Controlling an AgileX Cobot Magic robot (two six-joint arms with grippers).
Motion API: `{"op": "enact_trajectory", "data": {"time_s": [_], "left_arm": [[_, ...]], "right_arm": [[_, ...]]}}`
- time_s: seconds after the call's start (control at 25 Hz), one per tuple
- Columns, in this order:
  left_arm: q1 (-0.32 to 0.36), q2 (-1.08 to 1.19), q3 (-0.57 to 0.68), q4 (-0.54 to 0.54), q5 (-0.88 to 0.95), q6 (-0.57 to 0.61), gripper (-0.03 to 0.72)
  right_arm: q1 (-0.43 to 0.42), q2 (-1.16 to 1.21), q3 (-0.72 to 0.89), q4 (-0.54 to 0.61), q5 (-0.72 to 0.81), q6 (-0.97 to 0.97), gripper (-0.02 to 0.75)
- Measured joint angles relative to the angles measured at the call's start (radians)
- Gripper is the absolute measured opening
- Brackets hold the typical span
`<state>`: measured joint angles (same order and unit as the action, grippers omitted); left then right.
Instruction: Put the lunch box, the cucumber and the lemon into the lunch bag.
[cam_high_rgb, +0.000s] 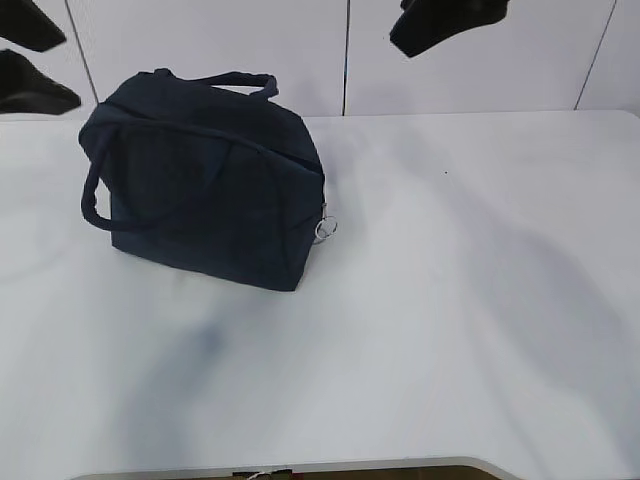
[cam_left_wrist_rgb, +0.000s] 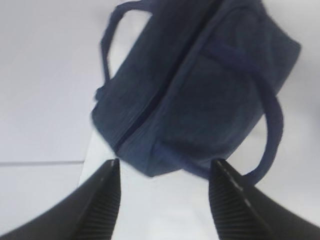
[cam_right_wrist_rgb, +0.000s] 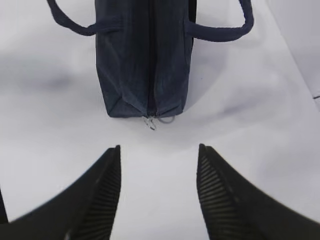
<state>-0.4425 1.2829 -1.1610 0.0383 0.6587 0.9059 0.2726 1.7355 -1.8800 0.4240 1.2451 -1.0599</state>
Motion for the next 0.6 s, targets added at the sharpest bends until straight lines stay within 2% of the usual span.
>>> {"op": "enact_trajectory", "data": {"time_s": [0.12, 0.6], "left_arm": [[0.000, -0.065, 0.000, 0.062, 0.023, -0.122, 0.404], [0.000, -0.318, 0.000, 0.167, 0.257, -0.488, 0.403]], "right_arm": [[0.000, -0.088, 0.052, -0.028, 0.002, 0.000, 0.399], [0.000, -0.407, 0.283, -0.084, 0.008, 0.026, 0.399]]}}
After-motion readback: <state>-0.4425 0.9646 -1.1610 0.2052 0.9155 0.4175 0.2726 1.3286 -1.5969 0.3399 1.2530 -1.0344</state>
